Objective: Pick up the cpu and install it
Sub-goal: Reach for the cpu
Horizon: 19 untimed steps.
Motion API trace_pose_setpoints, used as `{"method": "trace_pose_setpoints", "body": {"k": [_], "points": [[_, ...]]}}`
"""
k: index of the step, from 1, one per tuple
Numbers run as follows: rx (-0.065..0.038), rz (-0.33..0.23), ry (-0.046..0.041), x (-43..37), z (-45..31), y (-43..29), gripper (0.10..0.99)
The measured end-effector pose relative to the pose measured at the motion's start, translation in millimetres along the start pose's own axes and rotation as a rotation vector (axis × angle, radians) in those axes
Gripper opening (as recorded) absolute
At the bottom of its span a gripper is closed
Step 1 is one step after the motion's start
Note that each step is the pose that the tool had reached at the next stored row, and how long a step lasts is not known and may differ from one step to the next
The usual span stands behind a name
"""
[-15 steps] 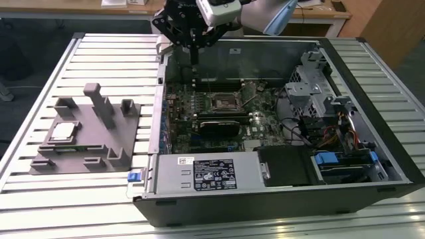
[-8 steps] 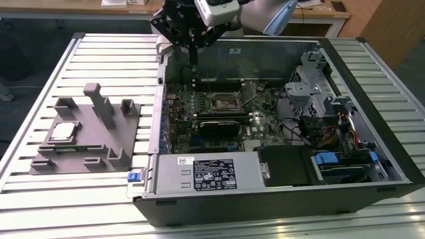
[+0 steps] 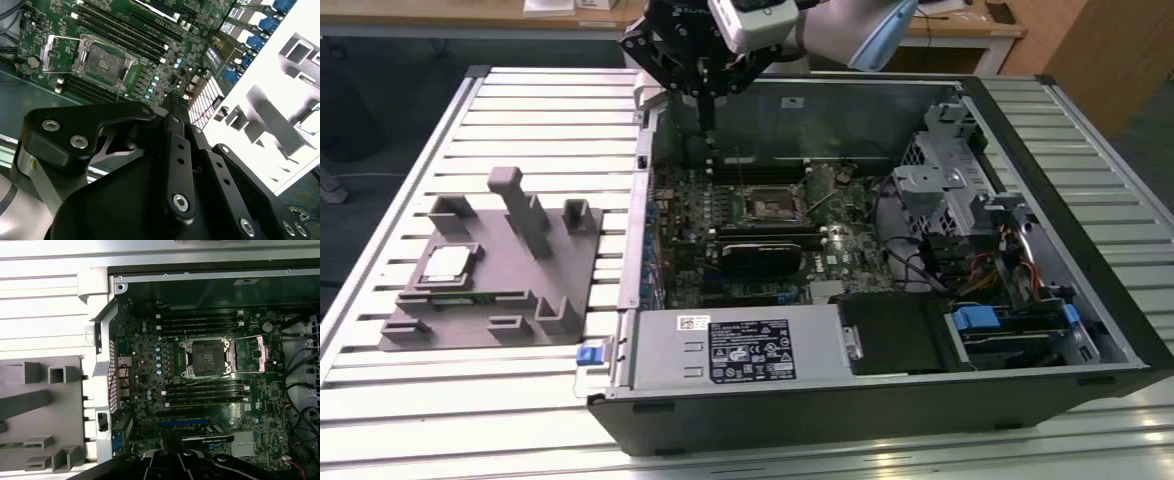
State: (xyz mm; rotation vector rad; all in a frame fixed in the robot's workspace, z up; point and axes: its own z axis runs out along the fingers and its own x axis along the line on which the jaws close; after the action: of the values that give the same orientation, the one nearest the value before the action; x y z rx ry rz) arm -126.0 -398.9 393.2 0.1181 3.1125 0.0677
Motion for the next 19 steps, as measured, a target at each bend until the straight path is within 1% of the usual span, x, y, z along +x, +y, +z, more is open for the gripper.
{"method": "trace_pose_setpoints", "body": {"k": [19], "points": [[0.0,0.0,-0.0001,6.3,0.9,-0.5,0.106]]}}
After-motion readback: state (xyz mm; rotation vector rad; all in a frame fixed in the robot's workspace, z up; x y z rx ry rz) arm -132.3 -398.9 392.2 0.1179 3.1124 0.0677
